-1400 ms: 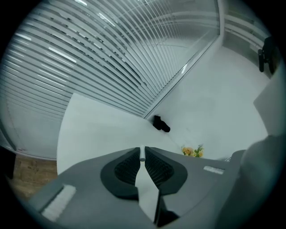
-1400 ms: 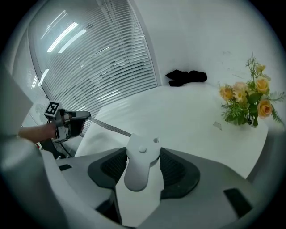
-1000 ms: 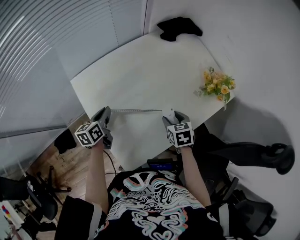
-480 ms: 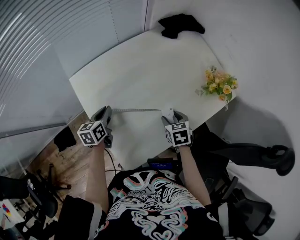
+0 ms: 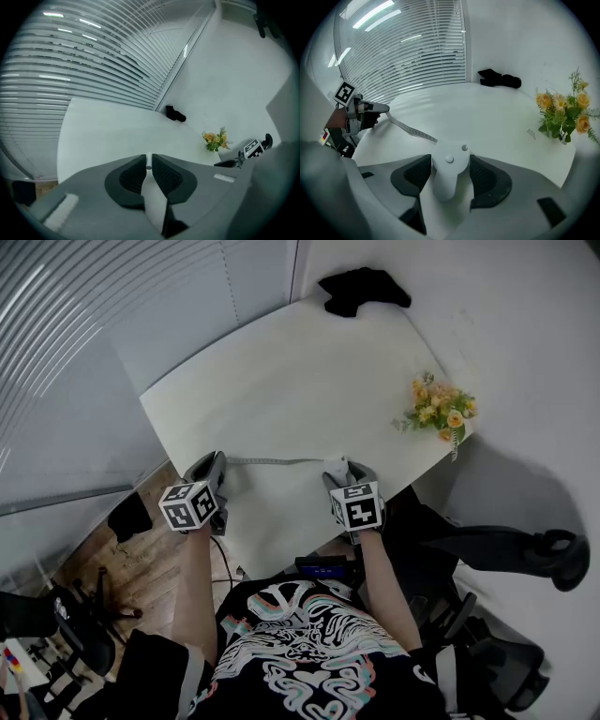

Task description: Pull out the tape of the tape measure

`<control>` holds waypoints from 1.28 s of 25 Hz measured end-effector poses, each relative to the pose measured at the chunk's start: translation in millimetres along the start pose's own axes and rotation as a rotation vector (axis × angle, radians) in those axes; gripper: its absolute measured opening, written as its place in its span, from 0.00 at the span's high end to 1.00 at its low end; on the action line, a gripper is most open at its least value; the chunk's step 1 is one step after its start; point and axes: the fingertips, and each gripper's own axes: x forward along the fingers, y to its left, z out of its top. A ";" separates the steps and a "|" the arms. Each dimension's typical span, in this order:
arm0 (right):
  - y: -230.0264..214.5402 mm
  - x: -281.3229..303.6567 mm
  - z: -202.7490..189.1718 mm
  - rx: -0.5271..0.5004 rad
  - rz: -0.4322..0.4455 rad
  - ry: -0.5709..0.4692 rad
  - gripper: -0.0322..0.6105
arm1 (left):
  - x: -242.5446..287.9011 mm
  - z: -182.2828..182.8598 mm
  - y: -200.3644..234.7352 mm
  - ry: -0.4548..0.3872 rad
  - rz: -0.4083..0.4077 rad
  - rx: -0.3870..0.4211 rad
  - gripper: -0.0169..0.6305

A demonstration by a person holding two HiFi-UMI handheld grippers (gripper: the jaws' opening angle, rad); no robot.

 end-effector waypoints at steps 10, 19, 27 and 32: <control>0.0 -3.8 7.4 0.015 -0.006 -0.027 0.53 | 0.3 2.9 0.9 -0.004 0.001 0.008 0.85; -6.5 -17.2 22.1 0.049 -0.039 -0.079 0.55 | -5.7 10.8 7.7 -0.035 0.016 -0.001 0.80; -12.5 -36.2 36.3 0.090 -0.077 -0.160 0.58 | -13.6 29.0 1.3 -0.090 0.016 0.017 0.78; -9.5 -50.5 47.5 0.114 -0.099 -0.222 0.66 | -23.0 41.8 -15.1 -0.121 -0.021 0.043 0.78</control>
